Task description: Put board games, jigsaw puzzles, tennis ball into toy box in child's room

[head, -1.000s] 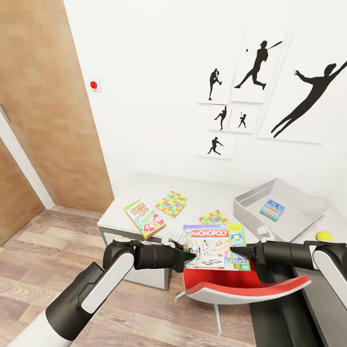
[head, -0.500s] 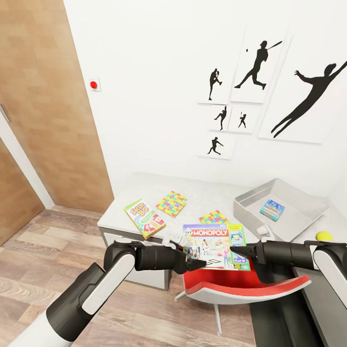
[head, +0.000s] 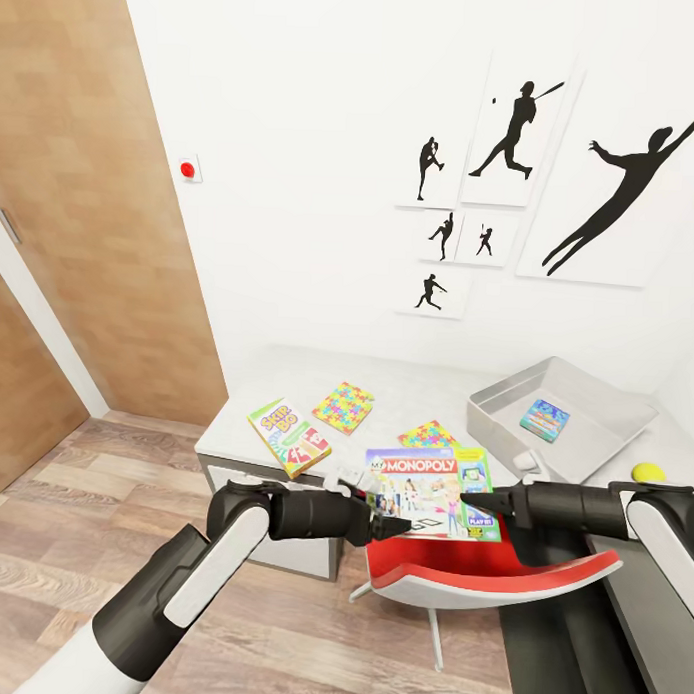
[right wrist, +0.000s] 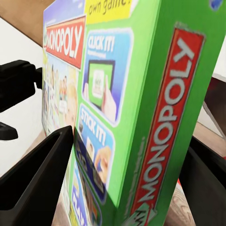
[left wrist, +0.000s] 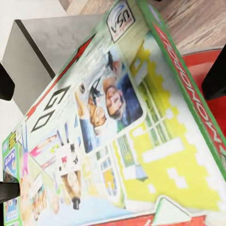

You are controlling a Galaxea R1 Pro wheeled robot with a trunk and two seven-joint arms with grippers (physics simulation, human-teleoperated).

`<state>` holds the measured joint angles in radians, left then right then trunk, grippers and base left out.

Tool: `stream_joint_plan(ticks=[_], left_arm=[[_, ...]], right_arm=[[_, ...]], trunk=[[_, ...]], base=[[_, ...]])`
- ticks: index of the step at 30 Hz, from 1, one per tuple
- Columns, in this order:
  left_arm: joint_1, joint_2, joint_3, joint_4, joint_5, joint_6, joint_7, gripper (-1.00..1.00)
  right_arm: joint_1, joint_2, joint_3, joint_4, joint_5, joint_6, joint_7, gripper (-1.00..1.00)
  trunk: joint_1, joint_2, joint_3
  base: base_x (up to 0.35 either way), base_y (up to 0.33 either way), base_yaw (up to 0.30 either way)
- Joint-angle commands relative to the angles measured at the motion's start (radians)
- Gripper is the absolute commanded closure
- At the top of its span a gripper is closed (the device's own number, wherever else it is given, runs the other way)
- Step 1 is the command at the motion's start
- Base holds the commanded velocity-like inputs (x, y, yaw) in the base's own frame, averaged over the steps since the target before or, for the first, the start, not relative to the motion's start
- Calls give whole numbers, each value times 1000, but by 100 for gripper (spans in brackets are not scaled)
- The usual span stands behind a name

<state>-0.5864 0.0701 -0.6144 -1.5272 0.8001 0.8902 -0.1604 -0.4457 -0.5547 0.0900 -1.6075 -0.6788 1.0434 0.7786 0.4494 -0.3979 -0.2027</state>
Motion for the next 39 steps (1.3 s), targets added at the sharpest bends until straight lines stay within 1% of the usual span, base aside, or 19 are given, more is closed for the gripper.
stream_joint_plan(ticks=[1, 3, 4, 6, 9, 12, 15, 16, 18, 21, 22, 25, 31, 39], left_arm=[[-2, 3, 9, 2, -5, 3, -6, -100], [-2, 8, 37, 4, -2, 4, -7, -100], [-1, 9, 60, 5, -1, 6, -7, -100], [4, 12, 126, 7, 2, 9, -9, -100], [23, 13, 236, 11, 5, 13, -11, -100], [49, 14, 342, 14, 16, 16, -11, -100], [66, 13, 439, 16, 43, 17, -11, -100], [66, 13, 439, 16, 43, 17, -11, -100], [75, 13, 485, 16, 65, 17, -10, -100], [85, 13, 535, 17, 93, 18, -9, -100], [88, 12, 548, 17, 100, 18, -8, -100], [92, 10, 564, 17, 112, 18, -9, -100], [93, 11, 568, 17, 115, 18, -11, -100], [94, 9, 569, 16, 117, 18, -13, -100]], right_arm=[[-3, -1, -11, 0, 2, 4, 3, 100], [-4, -2, -44, 4, 3, 4, 3, 100], [-4, -2, -70, 8, 3, 4, 3, 100], [-5, -1, -134, 22, 4, 4, 3, 100], [-5, -1, -226, 51, 5, 4, 0, 100], [-8, -1, -298, 74, 7, 4, -4, 100], [-9, -1, -347, 87, 10, 4, -6, 100], [-9, -1, -347, 87, 10, 4, -6, 100], [-8, -1, -368, 92, 11, 4, -7, 100], [-6, 0, -389, 98, 12, 4, -8, 100], [-3, 0, -394, 97, 12, 4, -8, 100], [2, 1, -401, 91, 11, 4, -7, 100], [4, 1, -402, 89, 10, 4, -5, 100], [5, 1, -403, 86, 10, 4, -1, 100]], trunk=[[1, -2, -2], [1, -2, -2], [1, -2, -2], [1, -2, -2], [1, -2, -2], [1, -2, -2], [1, -2, -2], [1, -2, -2], [1, -2, -2], [1, -2, -2], [1, -2, -2], [1, -2, -2], [1, -2, -2], [1, -2, -2]], base=[[0, 0, 0], [0, 0, 0], [0, 0, 0], [0, 0, 0], [0, 0, -9], [0, 0, -95], [0, 0, -185], [0, 0, -205], [0, 0, -227], [0, 0, -254], [0, 0, -272], [2, 6, -235], [50, 109, -93], [138, 227, -27]])
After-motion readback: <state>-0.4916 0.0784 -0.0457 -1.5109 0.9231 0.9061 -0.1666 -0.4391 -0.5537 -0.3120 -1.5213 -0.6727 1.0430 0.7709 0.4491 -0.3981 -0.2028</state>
